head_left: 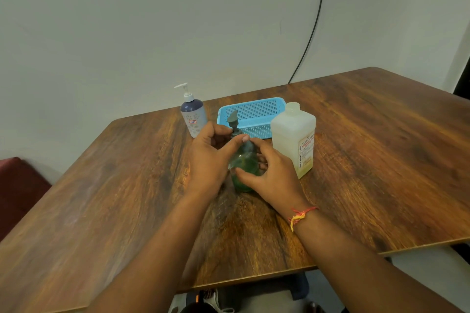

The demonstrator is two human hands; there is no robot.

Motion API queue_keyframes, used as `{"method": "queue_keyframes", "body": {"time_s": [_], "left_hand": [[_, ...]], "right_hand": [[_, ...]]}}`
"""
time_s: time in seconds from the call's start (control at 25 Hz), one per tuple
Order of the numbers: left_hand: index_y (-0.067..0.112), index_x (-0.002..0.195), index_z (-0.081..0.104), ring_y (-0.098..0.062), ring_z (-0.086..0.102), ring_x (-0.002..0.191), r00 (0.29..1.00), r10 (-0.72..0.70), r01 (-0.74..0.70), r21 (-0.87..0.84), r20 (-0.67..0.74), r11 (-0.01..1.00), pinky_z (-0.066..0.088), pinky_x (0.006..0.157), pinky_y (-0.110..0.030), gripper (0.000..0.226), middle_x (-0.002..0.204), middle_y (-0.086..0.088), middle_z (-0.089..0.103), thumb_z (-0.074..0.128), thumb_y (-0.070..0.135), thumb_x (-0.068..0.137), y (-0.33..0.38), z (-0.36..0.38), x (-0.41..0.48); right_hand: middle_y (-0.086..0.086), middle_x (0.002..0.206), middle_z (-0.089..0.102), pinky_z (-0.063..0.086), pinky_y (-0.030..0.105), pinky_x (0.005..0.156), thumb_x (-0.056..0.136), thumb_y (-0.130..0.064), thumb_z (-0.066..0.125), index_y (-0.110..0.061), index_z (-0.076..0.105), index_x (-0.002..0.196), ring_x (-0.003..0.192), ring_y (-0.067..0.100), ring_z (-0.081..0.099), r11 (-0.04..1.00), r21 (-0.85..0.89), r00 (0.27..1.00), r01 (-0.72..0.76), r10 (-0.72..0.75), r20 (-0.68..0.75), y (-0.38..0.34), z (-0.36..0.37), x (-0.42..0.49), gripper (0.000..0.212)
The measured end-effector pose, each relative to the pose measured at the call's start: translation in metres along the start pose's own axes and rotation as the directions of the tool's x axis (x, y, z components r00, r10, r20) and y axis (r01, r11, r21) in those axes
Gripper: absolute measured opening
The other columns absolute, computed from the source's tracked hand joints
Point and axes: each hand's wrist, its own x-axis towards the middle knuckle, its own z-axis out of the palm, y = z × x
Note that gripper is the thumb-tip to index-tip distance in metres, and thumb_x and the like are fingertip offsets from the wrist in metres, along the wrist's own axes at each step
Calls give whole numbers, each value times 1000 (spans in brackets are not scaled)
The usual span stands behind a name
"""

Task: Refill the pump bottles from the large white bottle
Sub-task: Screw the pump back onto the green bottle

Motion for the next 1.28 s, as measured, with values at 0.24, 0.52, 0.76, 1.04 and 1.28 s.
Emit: {"method": "queue_keyframes", "body": {"time_s": [0.24,0.52,0.76,1.04,1.28], "left_hand": [[5,122,61,-17,69,117,919,-81,89,-3,386,996,56,98,-31,24,122,-11,73,54,0,100,10,-28,14],[15,140,53,-16,64,124,897,-145,143,35,417,989,55,99,-31,47,130,-3,68,62,0,96,11,-19,10],[16,138,50,-19,68,119,958,-148,178,-105,246,978,59,93,-37,55,126,-6,70,71,1,89,2,-4,4],[15,147,46,-17,61,129,879,-164,190,-12,447,982,52,104,-36,53,138,-3,65,54,-2,97,1,-22,9],[20,149,39,-21,67,119,955,-205,233,-113,216,966,57,98,-45,76,131,-12,65,78,7,85,-5,0,6]], "right_hand": [[-12,121,64,57,29,94,76,-46,83,-33,52,135,112,5,62,1000,7,1000,-16,16,-10,-1,0,1,68],[-10,129,62,54,24,96,79,-40,82,-33,50,137,117,6,59,999,16,999,-30,30,17,-2,-3,0,67],[-13,125,63,55,21,93,78,-42,82,-34,51,134,112,3,61,999,9,999,-33,32,9,-3,-3,0,65],[-9,127,63,55,25,94,77,-42,82,-32,48,139,113,6,61,999,-6,999,-34,34,31,-1,-2,2,71],[-14,124,61,53,15,89,79,-39,81,-35,49,137,110,1,59,1000,-3,999,-30,30,16,-3,-4,0,66]]}}
